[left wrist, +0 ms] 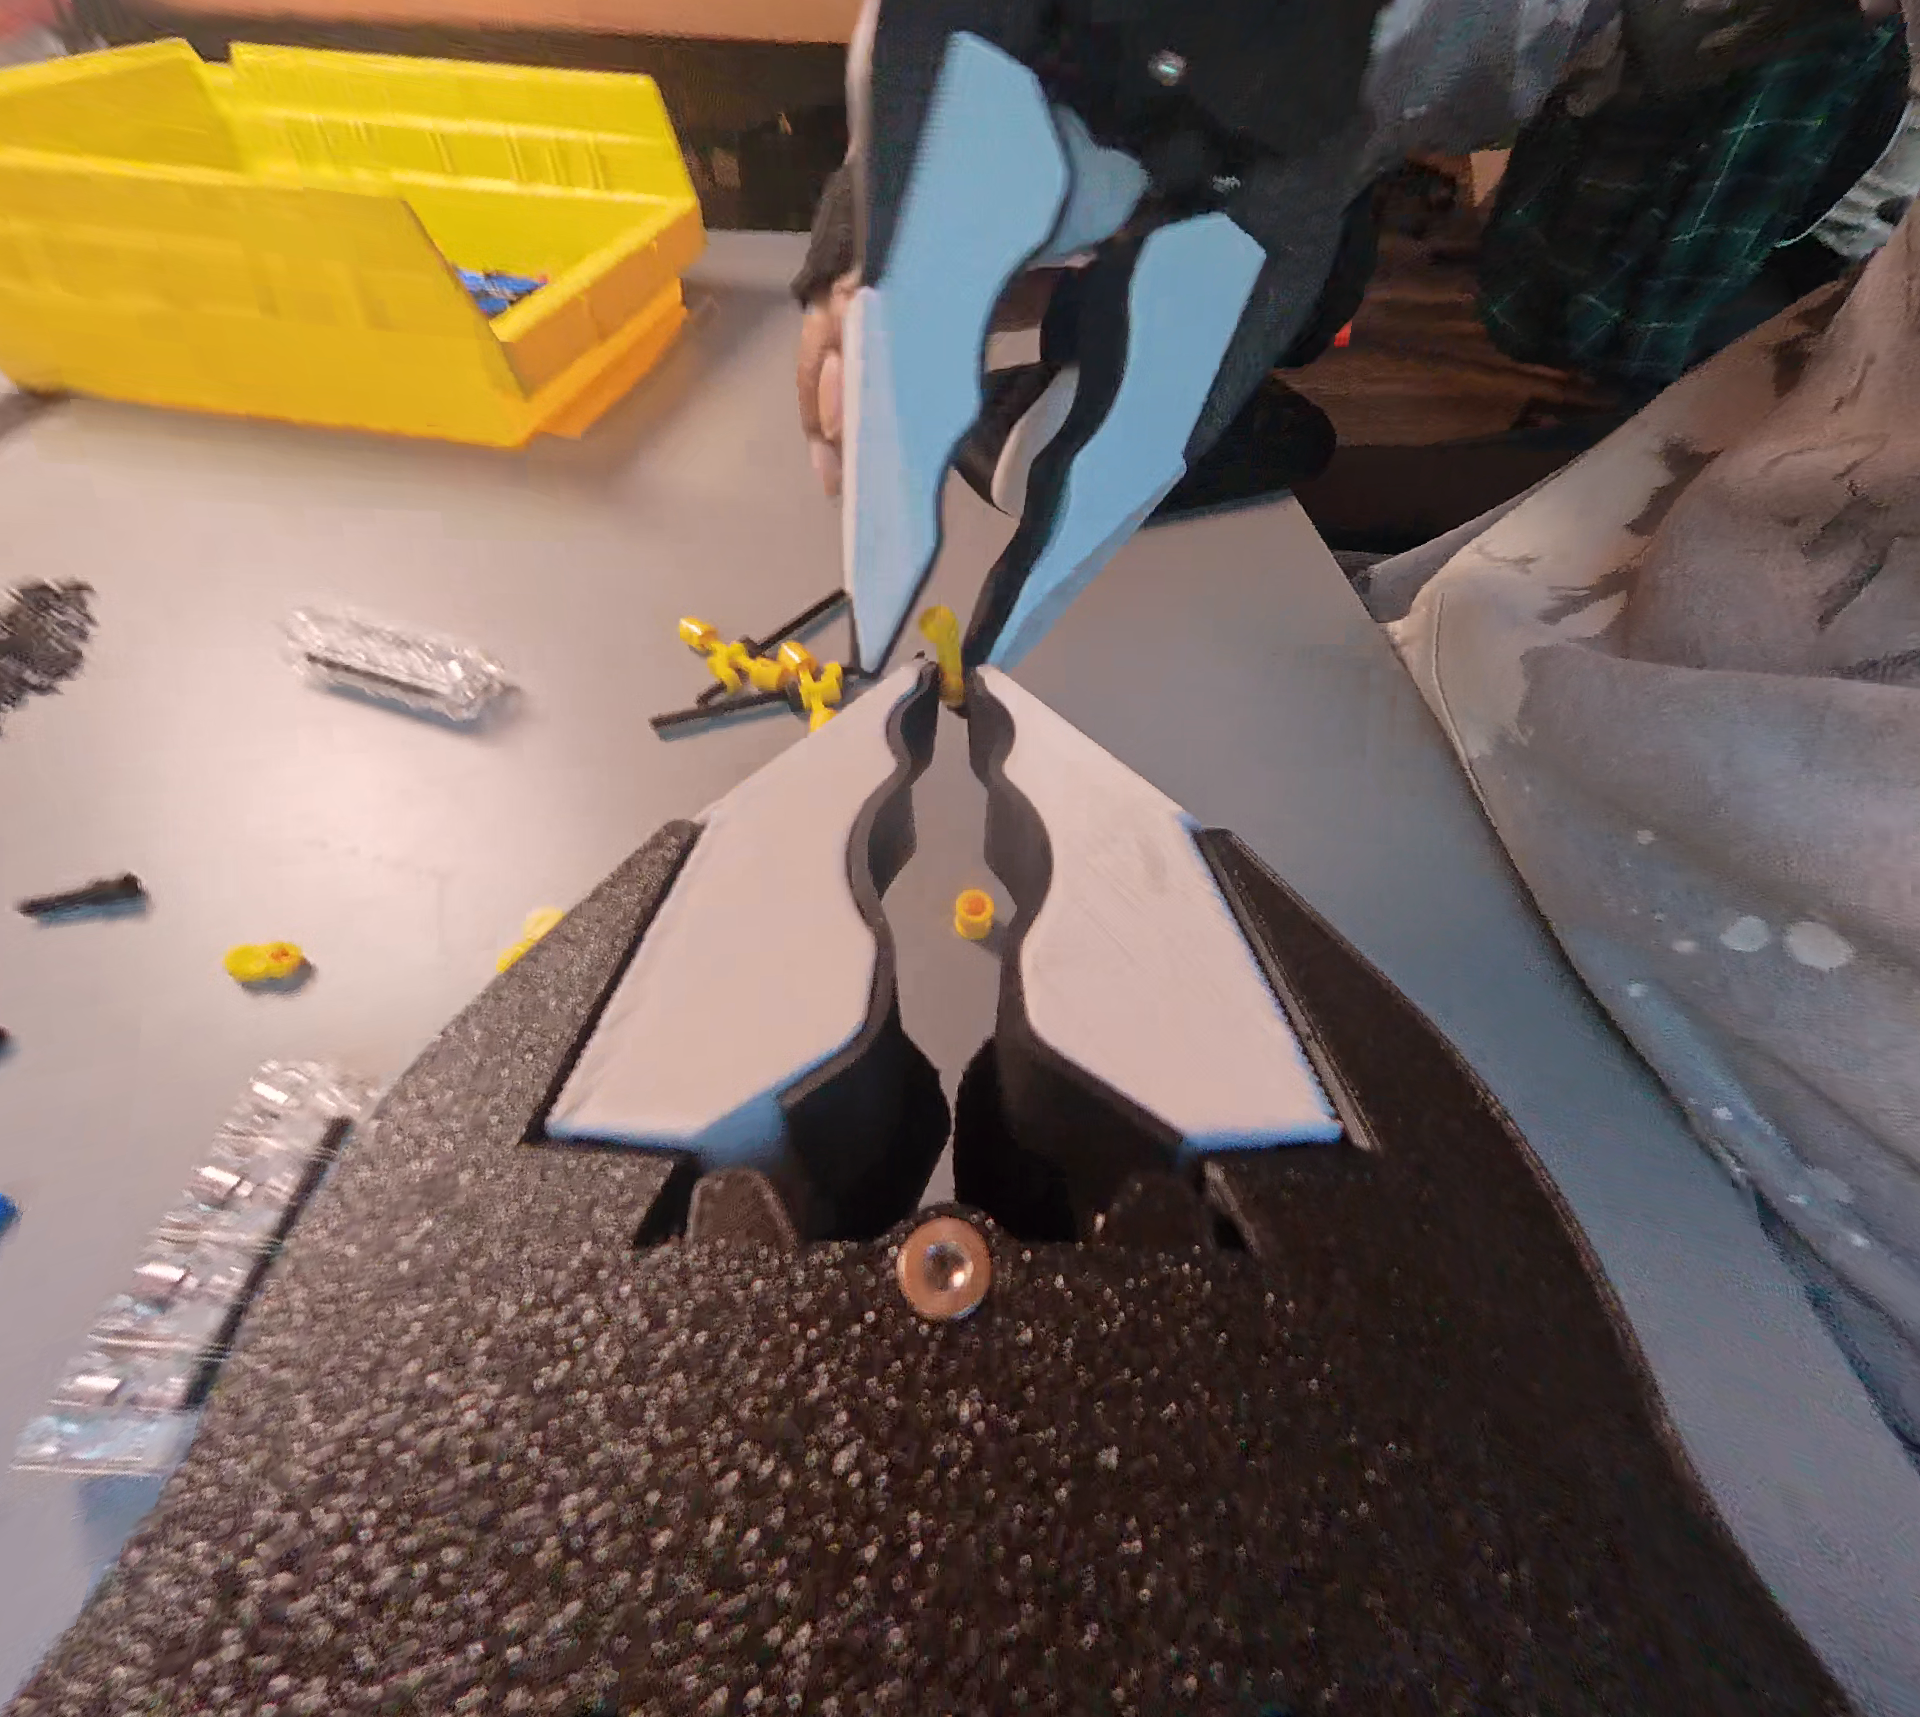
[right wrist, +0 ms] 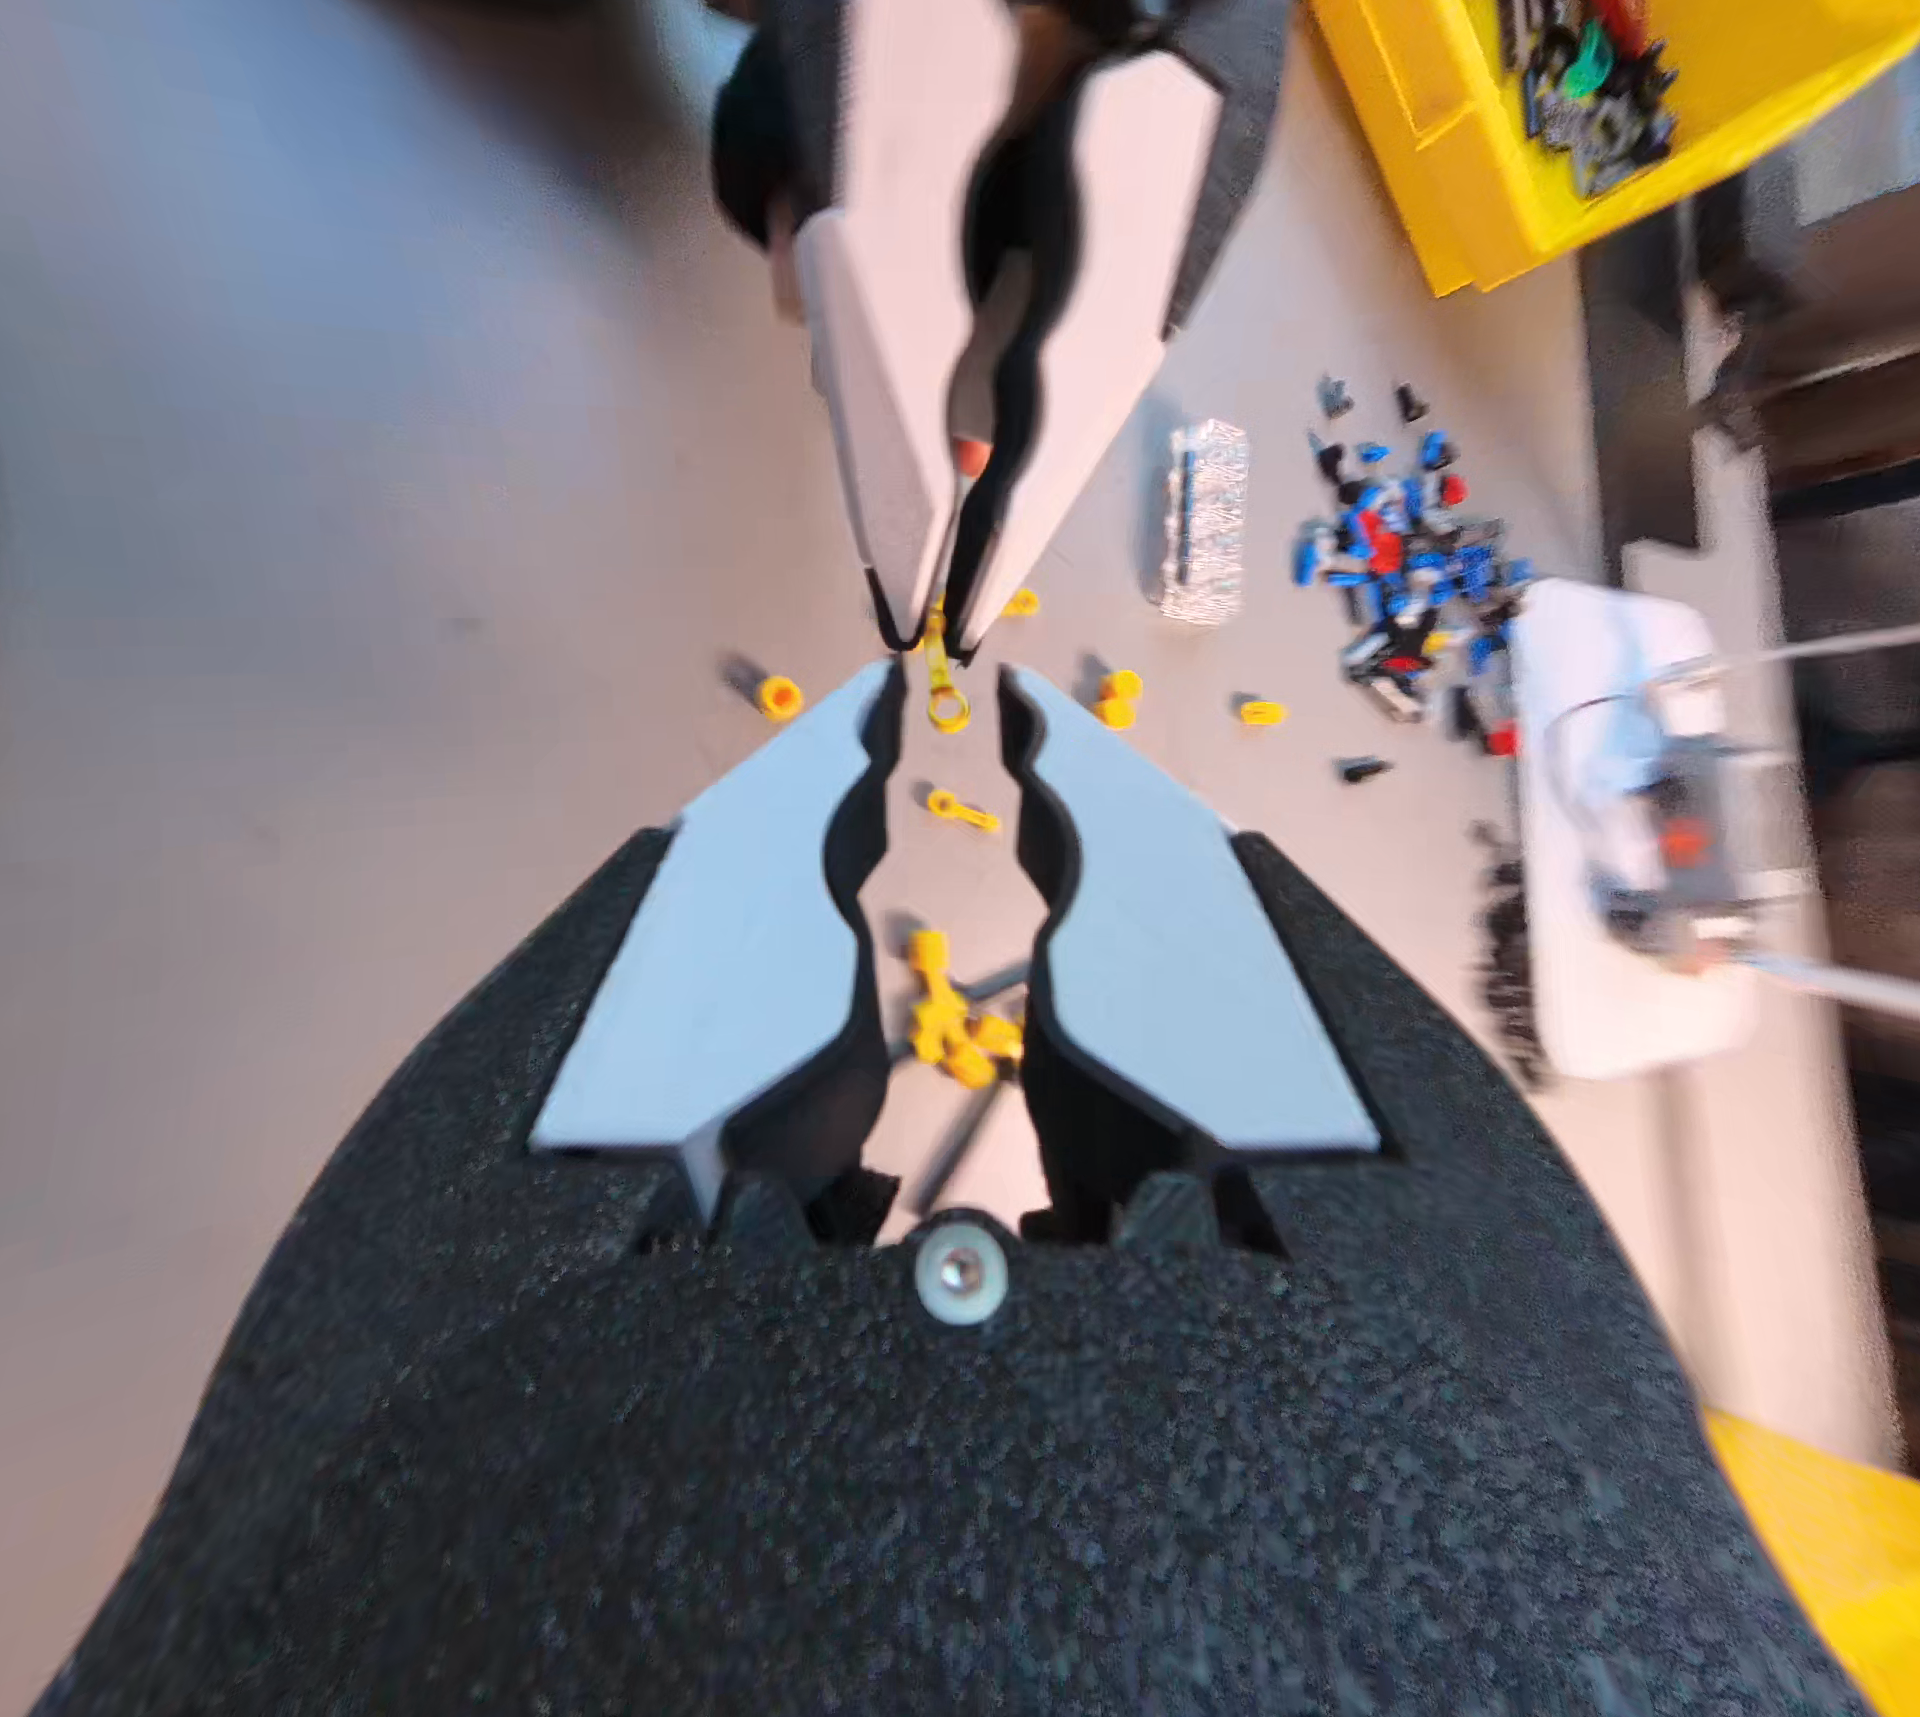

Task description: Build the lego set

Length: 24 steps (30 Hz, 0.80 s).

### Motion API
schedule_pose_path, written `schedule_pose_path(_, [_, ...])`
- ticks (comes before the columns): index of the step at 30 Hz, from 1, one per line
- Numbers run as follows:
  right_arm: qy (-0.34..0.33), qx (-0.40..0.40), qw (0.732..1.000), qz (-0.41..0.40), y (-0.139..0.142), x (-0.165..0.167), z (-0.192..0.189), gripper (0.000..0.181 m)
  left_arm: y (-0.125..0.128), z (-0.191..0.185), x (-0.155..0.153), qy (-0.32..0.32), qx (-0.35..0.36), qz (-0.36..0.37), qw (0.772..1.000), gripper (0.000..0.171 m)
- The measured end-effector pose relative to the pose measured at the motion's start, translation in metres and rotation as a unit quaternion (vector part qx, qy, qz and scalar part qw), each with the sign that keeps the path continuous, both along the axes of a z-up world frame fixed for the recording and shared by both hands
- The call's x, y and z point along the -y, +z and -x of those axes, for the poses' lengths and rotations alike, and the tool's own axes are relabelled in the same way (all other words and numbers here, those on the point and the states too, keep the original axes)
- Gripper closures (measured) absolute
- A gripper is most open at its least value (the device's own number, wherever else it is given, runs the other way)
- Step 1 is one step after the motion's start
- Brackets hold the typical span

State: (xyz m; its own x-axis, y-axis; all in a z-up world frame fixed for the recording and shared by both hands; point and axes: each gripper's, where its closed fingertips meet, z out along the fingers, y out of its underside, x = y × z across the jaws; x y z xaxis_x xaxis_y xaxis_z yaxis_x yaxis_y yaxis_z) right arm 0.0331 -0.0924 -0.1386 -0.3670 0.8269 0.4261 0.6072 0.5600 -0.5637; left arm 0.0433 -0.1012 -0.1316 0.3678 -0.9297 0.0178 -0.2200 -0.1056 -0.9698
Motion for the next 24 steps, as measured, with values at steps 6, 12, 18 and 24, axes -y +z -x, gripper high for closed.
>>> schedule_pose_path(6, [-0.038, -0.075, 0.944, 0.319, 0.028, 0.013, -0.007, 0.159, 0.022, -0.003, 0.005, 0.02, -0.015, -0.146, 0.989, 0.167])
schedule_pose_path(12, [-0.033, -0.109, 0.934, 0.34, 0.032, 0.017, -0.008, 0.175, 0.024, -0.006, 0.004, 0.045, -0.04, -0.203, 0.977, 0.167])
schedule_pose_path(18, [-0.048, -0.12, 0.932, 0.338, 0.03, 0.014, -0.006, 0.175, 0.021, -0.004, 0.0, 0.073, -0.088, -0.245, 0.963, 0.167])
schedule_pose_path(24, [-0.055, -0.118, 0.932, 0.338, 0.025, 0.011, -0.005, 0.177, 0.015, -0.003, -0.003, 0.089, -0.146, -0.283, 0.944, 0.166])
